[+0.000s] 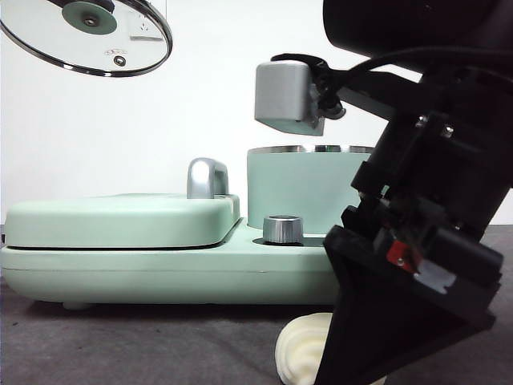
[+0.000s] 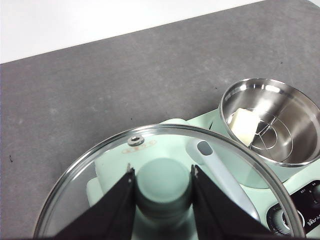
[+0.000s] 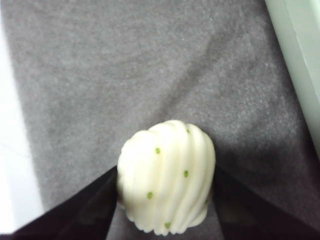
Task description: Put the buns in a small steamer
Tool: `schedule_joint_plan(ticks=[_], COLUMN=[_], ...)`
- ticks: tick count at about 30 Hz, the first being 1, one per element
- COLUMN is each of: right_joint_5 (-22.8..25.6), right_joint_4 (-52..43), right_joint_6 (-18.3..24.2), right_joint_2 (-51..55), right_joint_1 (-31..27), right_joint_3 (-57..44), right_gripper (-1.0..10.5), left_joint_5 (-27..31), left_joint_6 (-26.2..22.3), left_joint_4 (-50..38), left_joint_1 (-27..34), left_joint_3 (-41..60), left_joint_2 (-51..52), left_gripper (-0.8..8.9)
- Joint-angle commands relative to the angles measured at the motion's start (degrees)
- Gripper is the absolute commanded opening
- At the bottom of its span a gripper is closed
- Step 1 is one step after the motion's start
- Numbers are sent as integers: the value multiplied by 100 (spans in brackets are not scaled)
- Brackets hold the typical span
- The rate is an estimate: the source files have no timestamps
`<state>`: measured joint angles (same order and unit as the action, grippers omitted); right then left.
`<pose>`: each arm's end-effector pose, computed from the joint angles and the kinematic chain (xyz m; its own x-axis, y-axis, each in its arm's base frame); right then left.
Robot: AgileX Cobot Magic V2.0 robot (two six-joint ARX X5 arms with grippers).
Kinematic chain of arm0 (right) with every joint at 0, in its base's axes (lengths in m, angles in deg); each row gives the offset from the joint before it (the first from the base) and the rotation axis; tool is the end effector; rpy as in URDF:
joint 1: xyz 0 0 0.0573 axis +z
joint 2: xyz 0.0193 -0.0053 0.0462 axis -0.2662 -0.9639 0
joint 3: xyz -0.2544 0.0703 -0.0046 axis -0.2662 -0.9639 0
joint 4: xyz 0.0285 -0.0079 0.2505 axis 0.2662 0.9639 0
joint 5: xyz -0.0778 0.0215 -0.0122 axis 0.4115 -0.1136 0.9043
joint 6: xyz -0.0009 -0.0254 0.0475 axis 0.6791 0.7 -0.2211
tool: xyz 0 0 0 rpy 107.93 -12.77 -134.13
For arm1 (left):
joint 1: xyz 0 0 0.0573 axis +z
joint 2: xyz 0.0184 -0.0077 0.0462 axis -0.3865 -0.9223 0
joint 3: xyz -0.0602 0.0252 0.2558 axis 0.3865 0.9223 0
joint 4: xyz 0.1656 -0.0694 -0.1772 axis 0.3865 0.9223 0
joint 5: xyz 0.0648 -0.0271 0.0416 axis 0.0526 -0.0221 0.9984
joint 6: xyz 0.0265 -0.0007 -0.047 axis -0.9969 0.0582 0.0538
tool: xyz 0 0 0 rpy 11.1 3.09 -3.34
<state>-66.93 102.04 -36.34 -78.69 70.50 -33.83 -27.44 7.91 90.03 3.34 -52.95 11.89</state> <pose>0.1296 0.1928 0.1548 0.1693 0.4887 -0.8559 -0.9454 0.3260 -0.0008 0.2108 -0.0785 0.3816 0.7743 -0.4215 -0.4719 0.4615 0.8865 -0.0346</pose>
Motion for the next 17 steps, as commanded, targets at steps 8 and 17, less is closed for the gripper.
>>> schedule_joint_plan(ticks=[8,17], right_joint_5=[367,393], right_joint_4=[1659,2881], right_joint_6=[-920,-1464], right_joint_2=[1134,1174], right_joint_1=[20,-979], right_joint_3=[1067,3222], right_gripper=[261,261], left_joint_5=[-28,-28], left_joint_6=[-26,-39], left_joint_4=[-162,-175], left_joint_1=[-20,-20], left_joint_3=[-122,-122], left_joint_2=[-20,-24], left_gripper=[10,10])
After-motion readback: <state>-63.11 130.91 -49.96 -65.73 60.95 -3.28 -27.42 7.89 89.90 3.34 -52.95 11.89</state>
